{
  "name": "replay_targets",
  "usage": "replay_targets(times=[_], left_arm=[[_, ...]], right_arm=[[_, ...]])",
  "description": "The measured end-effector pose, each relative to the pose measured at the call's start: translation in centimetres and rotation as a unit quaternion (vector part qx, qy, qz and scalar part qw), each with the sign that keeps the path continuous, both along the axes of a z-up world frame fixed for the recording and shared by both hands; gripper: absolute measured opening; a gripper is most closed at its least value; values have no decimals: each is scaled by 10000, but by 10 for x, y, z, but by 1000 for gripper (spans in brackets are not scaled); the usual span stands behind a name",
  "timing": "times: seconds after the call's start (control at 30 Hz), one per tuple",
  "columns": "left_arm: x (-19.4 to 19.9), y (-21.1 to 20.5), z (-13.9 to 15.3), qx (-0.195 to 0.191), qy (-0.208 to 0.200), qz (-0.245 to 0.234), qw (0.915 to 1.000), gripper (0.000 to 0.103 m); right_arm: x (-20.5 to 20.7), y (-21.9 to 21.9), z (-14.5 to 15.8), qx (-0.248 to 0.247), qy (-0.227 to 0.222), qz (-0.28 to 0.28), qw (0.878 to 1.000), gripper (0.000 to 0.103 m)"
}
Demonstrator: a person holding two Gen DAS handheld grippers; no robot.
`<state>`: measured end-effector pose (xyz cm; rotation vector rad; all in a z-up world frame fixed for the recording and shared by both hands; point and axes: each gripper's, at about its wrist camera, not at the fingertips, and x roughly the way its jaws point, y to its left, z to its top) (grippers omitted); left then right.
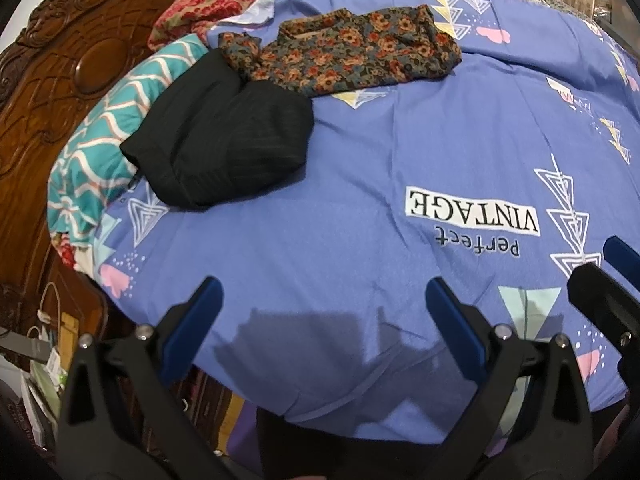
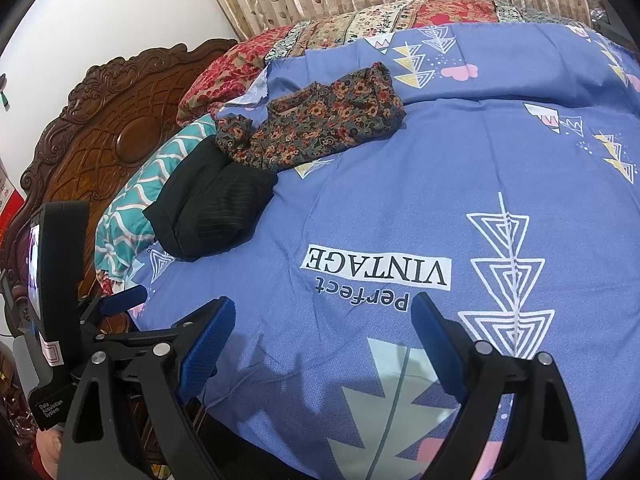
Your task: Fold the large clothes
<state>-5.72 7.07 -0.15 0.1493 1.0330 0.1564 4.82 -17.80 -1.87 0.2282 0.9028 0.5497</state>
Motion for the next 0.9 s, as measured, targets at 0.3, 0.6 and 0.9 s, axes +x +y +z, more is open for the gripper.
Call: replay_targets(times=[0.3,0.6,0.9], left_arm=[[-1,0,0,-19,6,-4,10000,97],[0,-3,1,25,-64,-40,10000,97],[-1,-3,12,52,-256,-34,9997,97]], right_arm=[[1,0,1,-5,-2,6,10000,101],[1,1,2,-8,-4,6,10000,101],[2,0,3,4,0,19,10000,101]])
